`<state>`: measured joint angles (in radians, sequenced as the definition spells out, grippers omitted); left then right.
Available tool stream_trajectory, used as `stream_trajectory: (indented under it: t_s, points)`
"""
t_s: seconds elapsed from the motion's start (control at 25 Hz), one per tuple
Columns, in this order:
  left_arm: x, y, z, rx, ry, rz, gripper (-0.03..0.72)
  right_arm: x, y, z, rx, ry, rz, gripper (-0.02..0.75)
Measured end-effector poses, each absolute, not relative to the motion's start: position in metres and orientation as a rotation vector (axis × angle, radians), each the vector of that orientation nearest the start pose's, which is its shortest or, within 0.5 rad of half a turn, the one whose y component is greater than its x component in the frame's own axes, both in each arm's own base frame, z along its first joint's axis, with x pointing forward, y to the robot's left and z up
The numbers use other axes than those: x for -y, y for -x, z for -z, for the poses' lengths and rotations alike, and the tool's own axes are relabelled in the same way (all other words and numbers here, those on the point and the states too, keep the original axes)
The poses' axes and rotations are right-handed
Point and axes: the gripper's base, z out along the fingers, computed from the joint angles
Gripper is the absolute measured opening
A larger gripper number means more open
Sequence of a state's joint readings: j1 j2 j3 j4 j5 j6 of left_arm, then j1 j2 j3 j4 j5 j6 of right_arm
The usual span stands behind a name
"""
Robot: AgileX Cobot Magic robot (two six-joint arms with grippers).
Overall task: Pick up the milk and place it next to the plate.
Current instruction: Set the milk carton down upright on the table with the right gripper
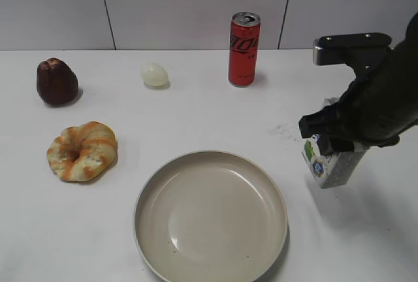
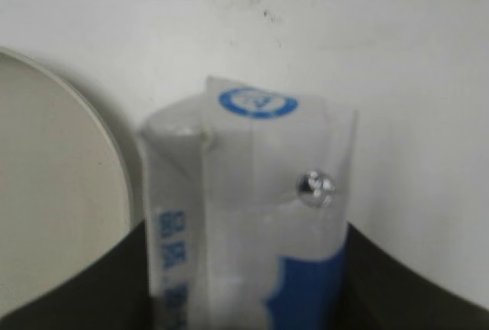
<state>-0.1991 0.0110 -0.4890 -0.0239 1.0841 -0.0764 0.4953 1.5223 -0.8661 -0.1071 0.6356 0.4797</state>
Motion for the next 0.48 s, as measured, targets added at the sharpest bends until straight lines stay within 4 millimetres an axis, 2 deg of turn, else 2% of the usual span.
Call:
stream_trajectory:
  t_s: [0.16,0.48]
  points:
    - [0.001,0.003,-0.272,-2.091,-0.13,0.196,0.209,-0.128,-0.246,-0.193,-2.811,0.087,-0.152,0.298]
    - [0.001,0.003,-0.272,-2.091,-0.13,0.196,0.209,-0.135,-0.254,-0.171,-2.828,0.081,-0.168,0.298]
